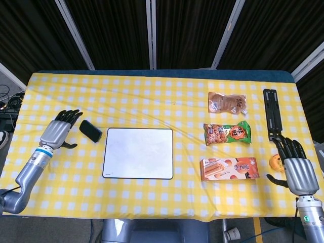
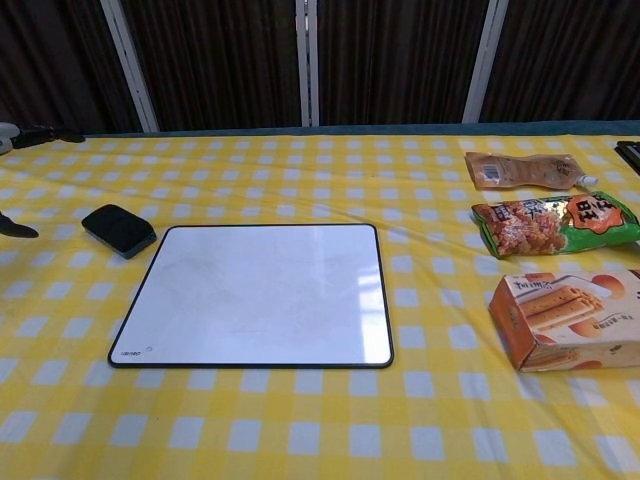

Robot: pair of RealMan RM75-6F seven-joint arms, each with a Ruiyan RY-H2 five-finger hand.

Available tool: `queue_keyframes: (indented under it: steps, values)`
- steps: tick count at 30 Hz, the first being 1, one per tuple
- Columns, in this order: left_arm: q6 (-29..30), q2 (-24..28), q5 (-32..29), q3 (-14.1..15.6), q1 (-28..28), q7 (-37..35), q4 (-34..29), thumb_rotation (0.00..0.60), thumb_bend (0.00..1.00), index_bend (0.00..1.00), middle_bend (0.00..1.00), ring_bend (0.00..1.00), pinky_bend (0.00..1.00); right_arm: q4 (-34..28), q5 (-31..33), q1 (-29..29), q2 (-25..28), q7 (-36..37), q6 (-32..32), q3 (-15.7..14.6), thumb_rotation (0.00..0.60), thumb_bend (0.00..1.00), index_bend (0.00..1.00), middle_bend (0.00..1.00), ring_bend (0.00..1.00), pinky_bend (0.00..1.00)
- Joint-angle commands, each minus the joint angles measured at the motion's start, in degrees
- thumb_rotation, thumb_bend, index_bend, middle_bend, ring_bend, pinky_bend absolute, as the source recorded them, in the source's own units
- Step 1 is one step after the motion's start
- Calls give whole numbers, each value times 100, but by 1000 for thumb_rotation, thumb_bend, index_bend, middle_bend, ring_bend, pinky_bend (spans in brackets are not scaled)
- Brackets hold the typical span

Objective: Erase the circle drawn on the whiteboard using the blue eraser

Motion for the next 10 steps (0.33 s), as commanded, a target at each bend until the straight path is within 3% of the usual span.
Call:
queue_keyframes:
  steps: [1, 10]
  values:
    - [838, 585, -395, -179, 539, 725, -1163, 600, 0, 0, 0, 0, 0, 0, -61, -3, 27, 90, 36, -1, 600, 0, 0, 0, 0, 0]
    - [2264, 1367, -569, 2, 1613, 1420, -3068, 600, 0, 0, 0, 0, 0, -5, -222, -15, 71, 267, 104, -39, 600, 0, 0, 0, 0, 0]
